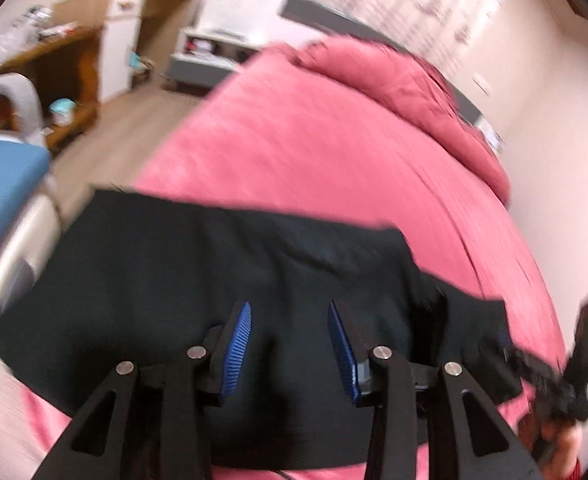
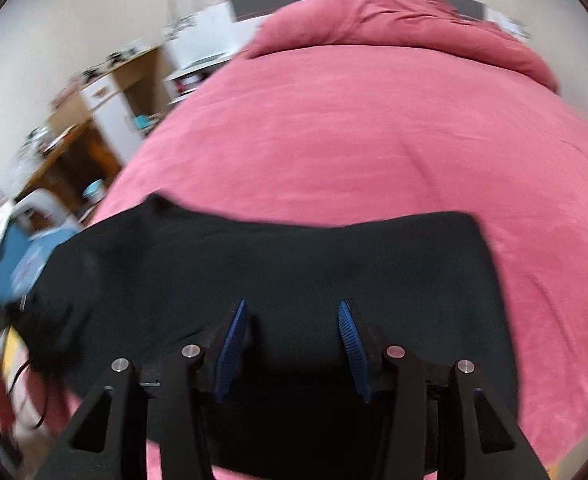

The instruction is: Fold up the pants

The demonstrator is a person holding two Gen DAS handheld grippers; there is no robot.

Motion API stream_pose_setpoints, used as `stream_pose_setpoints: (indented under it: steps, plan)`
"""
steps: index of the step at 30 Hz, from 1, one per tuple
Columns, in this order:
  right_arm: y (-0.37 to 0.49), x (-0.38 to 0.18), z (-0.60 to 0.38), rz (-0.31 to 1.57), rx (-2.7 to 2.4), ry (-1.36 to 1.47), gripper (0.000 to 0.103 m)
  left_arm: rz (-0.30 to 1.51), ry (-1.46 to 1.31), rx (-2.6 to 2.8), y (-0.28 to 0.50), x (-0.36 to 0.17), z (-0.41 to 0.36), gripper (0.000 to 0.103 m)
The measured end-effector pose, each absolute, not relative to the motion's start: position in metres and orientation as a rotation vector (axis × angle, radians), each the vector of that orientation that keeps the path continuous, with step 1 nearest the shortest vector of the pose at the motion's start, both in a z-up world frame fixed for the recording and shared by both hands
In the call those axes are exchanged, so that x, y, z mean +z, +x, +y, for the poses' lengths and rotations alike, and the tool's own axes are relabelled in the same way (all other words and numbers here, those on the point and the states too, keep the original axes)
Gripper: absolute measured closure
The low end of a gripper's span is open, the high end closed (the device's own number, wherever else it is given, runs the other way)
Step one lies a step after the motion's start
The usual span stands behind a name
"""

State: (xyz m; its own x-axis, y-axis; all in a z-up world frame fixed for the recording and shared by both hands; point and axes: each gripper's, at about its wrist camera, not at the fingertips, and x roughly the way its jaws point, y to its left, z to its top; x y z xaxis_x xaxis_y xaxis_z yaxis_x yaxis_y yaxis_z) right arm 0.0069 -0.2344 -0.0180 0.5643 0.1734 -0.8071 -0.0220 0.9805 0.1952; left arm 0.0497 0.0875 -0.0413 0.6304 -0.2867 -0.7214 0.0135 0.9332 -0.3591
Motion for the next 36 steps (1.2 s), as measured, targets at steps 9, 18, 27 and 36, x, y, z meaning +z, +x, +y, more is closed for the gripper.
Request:
stream_pose_setpoints:
  steps: [9,18,27,36]
  plan:
    - [0.003,-0.036,-0.199,1.021,0.206,0.201,0.054,0.797,-0.552,0.087,0.062,-0.045,0.214,0.044]
    - [0.005,-0.050,-0.201,1.068,0.202,0.216,0.052,0.929,-0.888,0.111,0.036,-0.082,0.285,0.041]
    - [0.006,-0.048,-0.199,1.074,0.209,0.206,0.050,1.085,-1.118,-0.038,0.021,-0.116,0.271,0.043]
    - [0.009,-0.053,-0.198,1.086,0.199,0.216,0.049,1.068,-1.068,-0.089,0.027,-0.107,0.250,0.086]
